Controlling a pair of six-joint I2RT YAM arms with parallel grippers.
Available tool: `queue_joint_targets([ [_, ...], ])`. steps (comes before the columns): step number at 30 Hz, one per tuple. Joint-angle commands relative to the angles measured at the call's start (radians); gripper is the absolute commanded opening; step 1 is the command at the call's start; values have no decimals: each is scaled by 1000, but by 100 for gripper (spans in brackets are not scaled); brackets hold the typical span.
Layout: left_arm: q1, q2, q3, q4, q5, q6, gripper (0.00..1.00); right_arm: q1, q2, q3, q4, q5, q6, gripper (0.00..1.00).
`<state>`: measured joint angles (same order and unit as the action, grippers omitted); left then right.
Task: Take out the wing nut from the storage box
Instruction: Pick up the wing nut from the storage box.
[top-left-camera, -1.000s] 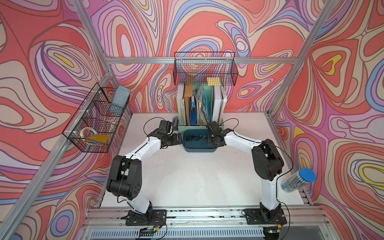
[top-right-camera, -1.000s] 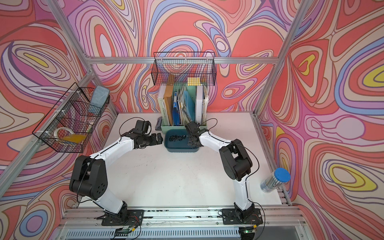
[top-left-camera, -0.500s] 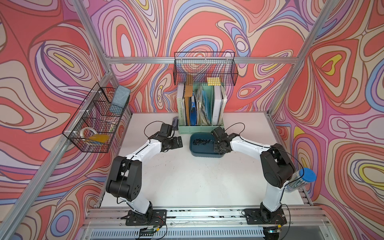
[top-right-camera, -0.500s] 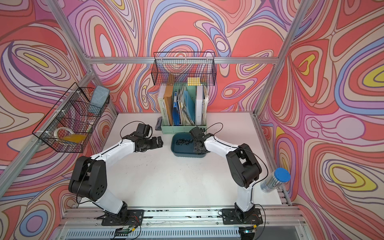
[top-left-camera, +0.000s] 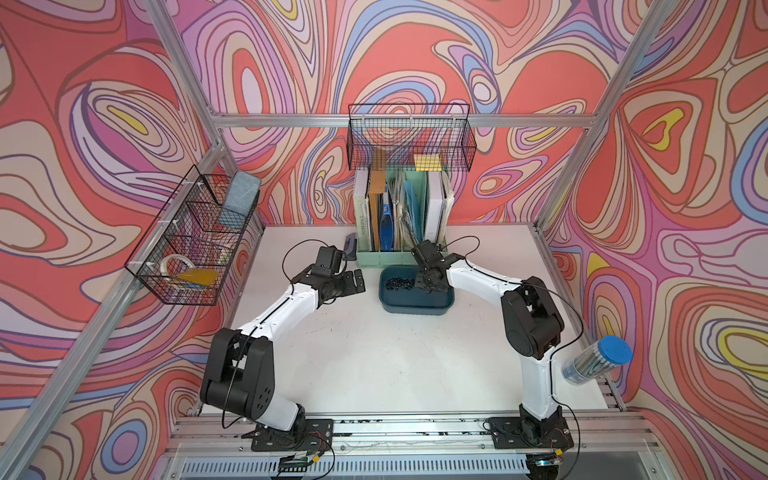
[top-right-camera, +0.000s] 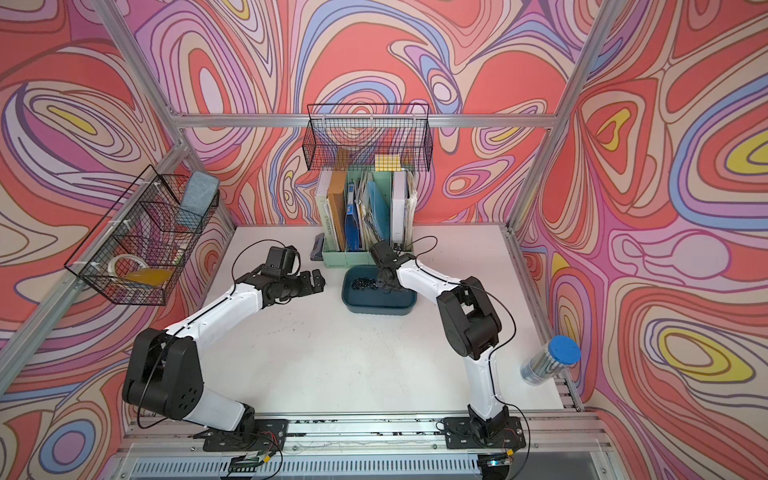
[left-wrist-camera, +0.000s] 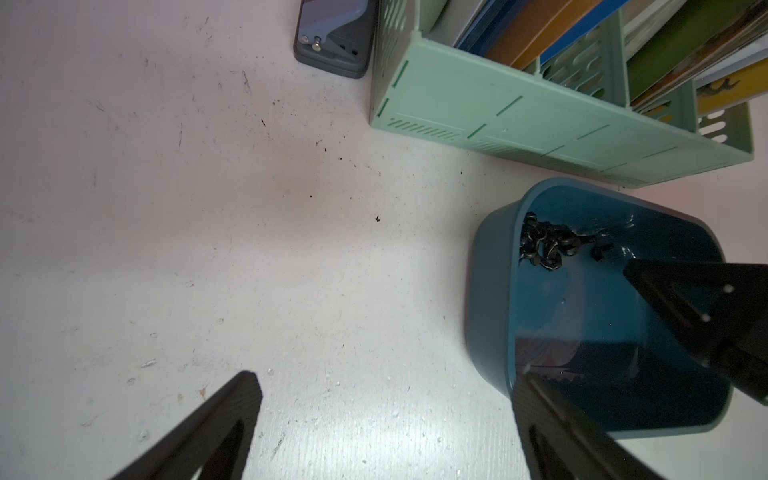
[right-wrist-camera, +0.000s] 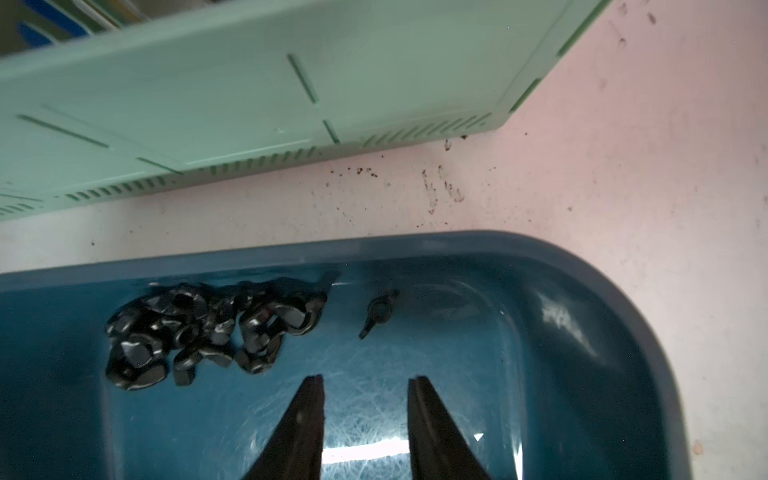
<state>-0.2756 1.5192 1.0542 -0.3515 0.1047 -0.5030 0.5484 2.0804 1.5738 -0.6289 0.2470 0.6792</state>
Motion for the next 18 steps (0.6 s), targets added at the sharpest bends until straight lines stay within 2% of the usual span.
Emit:
queue_joint_targets([
  [1,-5,-22,-14,16,16,-11,99,-17,34,35,-29,22,67,32],
  [18,-10,-19,-2,13,30,-1,99,-76,101,60,23,-69,132,29],
])
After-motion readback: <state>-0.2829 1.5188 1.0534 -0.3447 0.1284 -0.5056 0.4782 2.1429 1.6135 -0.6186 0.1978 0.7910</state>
